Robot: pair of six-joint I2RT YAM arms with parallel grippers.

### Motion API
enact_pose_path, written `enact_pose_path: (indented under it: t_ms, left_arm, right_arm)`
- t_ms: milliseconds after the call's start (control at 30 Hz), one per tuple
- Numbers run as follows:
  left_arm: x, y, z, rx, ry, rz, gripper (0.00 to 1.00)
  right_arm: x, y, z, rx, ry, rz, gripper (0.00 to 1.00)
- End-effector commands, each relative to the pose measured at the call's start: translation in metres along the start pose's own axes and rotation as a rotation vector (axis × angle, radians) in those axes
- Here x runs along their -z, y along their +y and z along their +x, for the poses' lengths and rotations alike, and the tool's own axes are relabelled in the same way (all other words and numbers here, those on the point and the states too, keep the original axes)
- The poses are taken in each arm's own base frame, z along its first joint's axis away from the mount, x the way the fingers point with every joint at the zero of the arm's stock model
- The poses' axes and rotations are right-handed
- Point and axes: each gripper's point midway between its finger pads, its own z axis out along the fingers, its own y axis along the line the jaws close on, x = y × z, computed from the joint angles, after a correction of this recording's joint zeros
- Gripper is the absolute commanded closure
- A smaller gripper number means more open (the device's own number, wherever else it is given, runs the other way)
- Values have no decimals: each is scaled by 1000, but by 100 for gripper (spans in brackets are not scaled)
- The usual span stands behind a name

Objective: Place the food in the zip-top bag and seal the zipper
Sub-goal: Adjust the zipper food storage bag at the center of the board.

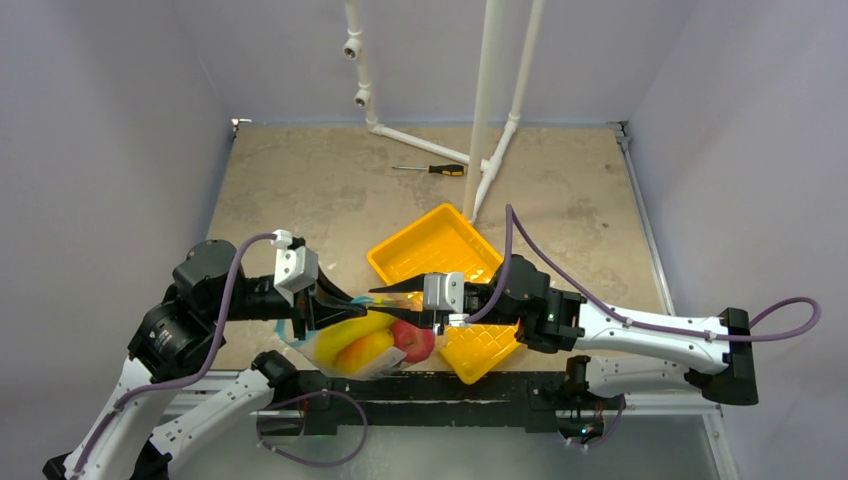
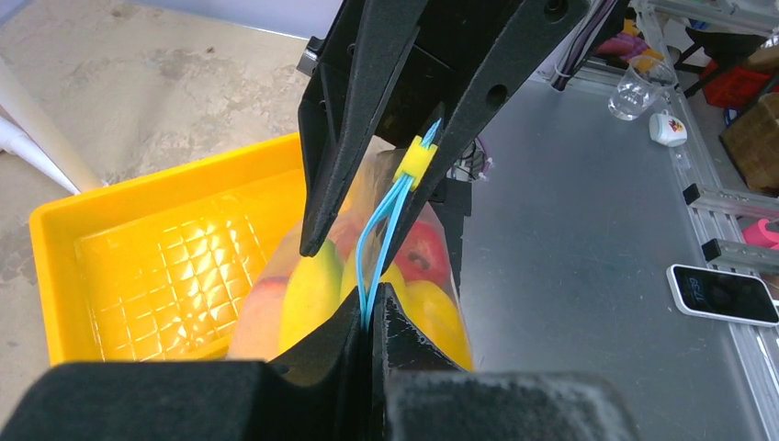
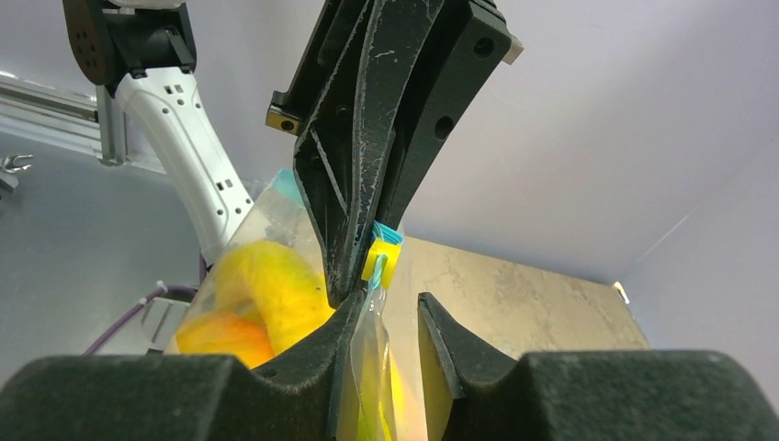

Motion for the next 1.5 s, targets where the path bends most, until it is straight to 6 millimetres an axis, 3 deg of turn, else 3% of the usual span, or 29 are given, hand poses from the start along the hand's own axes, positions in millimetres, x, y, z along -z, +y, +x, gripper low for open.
enact_pose_path:
  t_ms: [0,333,400,467,767,900,1100,1467]
  left_arm:
    - [5,-14,-24,-78,-65,53,100]
    - [3,-14,-20,-71,-55,62,100]
    - [3,-13,-19,-68,-53,61,100]
    - [2,-12,-18,-68,-51,61,100]
    - [3,-7,-11,-60,-30,30,100]
    - [4,-7,-9,-57,-22,24,83]
    - [7,-9,-14,-76,-30,21,63]
    - [5,-1,-29,-86,-85,-23,58]
  right_arm:
    - [-1,-16,-31,28,-87,51,71]
    - [-9,-14,-30,36,-97,34,80]
    - [-11,-12,-30,38,-100,22,86]
    - [-13,-10,-29,40,-100,5,99]
    - [-13,-11,-25,41,-91,17,100]
    - [-12,-16,-20,40,-65,47,100]
    - [-11,-5,-9,35,-42,-2,100]
    - [-10,17,11,1,-31,-84,100]
